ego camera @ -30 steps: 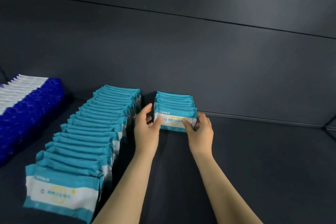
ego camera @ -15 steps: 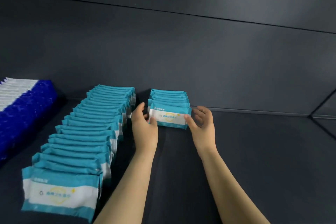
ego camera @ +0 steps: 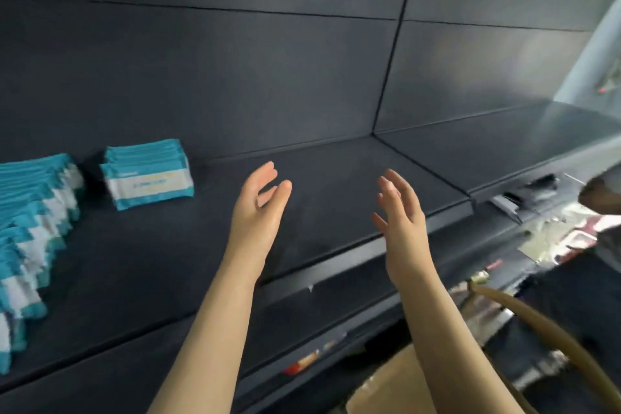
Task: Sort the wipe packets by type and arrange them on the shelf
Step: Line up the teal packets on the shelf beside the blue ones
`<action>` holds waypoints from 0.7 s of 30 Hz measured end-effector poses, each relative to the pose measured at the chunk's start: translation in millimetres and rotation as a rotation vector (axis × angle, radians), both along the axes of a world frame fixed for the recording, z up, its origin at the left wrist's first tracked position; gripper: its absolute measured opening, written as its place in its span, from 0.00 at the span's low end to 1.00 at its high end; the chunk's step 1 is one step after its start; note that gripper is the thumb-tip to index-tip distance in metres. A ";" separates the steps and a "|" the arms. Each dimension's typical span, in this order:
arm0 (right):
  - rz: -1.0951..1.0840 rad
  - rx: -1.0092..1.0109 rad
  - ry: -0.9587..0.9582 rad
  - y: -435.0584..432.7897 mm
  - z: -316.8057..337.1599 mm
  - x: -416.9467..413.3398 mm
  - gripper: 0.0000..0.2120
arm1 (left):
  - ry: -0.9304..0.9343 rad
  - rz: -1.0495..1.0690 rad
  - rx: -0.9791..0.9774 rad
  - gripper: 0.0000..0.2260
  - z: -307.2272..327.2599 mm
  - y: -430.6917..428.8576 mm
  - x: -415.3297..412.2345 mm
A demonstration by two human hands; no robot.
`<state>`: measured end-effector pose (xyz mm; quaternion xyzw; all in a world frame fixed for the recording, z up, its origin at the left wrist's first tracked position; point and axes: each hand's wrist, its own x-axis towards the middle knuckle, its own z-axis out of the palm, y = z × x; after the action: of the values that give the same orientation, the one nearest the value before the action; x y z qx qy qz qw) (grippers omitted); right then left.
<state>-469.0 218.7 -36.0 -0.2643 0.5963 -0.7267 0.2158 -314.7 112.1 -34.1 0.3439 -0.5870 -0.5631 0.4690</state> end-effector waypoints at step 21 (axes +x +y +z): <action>-0.677 0.293 -0.299 377.7 -160.7 -13.9 0.20 | -0.408 -0.717 0.268 0.16 -137.2 287.6 -98.1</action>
<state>-482.9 596.3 -196.7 0.0895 0.7089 -0.6945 0.0841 -412.9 399.7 -171.3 0.2805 -0.6716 -0.6823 0.0694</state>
